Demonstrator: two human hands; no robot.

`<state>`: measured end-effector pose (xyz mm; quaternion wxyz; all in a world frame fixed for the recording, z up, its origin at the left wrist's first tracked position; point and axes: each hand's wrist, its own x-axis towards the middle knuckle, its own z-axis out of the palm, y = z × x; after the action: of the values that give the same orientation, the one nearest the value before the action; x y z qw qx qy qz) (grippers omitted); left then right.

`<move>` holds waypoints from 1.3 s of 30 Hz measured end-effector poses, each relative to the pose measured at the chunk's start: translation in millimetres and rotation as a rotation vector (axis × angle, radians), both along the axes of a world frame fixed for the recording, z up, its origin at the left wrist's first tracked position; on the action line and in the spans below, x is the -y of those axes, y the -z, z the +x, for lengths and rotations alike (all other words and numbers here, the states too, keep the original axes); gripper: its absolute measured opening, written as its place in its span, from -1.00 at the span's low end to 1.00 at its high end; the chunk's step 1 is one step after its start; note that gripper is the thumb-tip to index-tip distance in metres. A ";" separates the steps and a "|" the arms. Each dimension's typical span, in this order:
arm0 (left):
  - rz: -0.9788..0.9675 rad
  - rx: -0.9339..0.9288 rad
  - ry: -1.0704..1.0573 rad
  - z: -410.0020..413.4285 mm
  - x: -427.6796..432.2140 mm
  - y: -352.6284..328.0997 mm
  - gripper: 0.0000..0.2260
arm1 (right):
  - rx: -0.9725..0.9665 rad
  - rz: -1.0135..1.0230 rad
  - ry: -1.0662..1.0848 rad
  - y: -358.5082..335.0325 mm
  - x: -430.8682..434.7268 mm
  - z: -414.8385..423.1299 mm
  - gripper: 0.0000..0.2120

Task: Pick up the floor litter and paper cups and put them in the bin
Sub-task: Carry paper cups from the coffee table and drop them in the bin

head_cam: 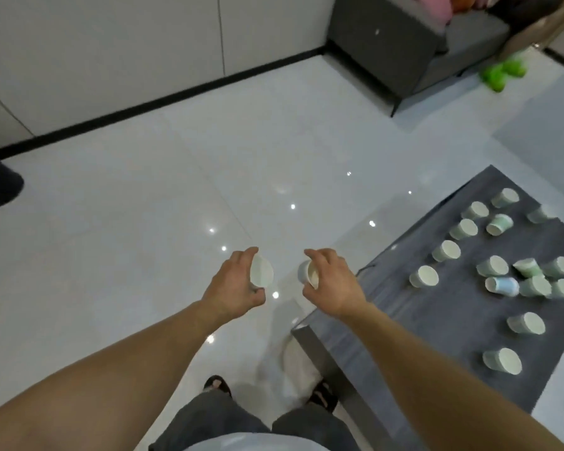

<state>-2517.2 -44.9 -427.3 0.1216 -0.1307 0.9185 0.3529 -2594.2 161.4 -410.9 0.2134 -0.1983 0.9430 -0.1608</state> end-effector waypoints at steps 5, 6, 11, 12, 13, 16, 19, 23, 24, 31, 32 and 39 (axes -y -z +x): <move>-0.013 -0.022 -0.193 21.0 108.3 -12.1 -0.26 | -0.031 -0.017 -0.186 -12.9 114.8 -12.0 -0.32; -0.025 -0.030 -0.227 22.1 127.5 -13.3 -0.26 | -0.036 -0.018 -0.221 -13.7 135.1 -16.7 -0.32; -0.024 -0.061 -0.406 16.7 213.9 -14.9 -0.25 | -0.043 -0.006 -0.386 -11.2 239.6 -51.2 -0.32; -0.026 -0.058 -0.439 12.9 231.7 -15.0 -0.24 | -0.042 -0.007 -0.417 -9.9 262.4 -60.3 -0.32; -0.031 -0.057 -0.474 8.1 250.6 -16.0 -0.24 | -0.044 -0.013 -0.446 -8.8 286.8 -70.2 -0.32; -0.056 -0.057 -0.570 -6.5 306.3 -23.4 -0.24 | -0.053 -0.045 -0.524 -11.8 359.7 -99.4 -0.32; -0.078 -0.025 -0.676 -17.7 356.4 -32.6 -0.25 | -0.048 -0.056 -0.625 -19.2 431.3 -124.1 -0.32; -0.085 -0.052 -0.823 -31.8 422.5 -41.9 -0.25 | -0.075 -0.062 -0.760 -33.1 528.8 -151.9 -0.31; -0.081 -0.049 -0.854 -31.7 436.6 -42.9 -0.24 | -0.072 -0.060 -0.789 -35.7 550.1 -153.8 -0.31; -0.091 -0.083 -1.018 -29.9 573.0 -29.8 -0.25 | -0.126 -0.086 -0.932 -38.8 719.5 -155.4 -0.27; -0.097 -0.091 -1.024 -29.6 595.0 -28.4 -0.25 | -0.130 -0.094 -0.933 -39.1 742.2 -154.6 -0.27; -0.103 -0.127 -1.043 -12.6 755.1 -34.0 -0.27 | -0.109 -0.084 -0.914 -43.0 897.9 -141.1 -0.28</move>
<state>-2529.9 -800.0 -393.3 -0.1324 -0.5545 0.7533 0.3280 -2735.3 -736.5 -367.9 0.2040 -0.6104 0.7614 -0.0778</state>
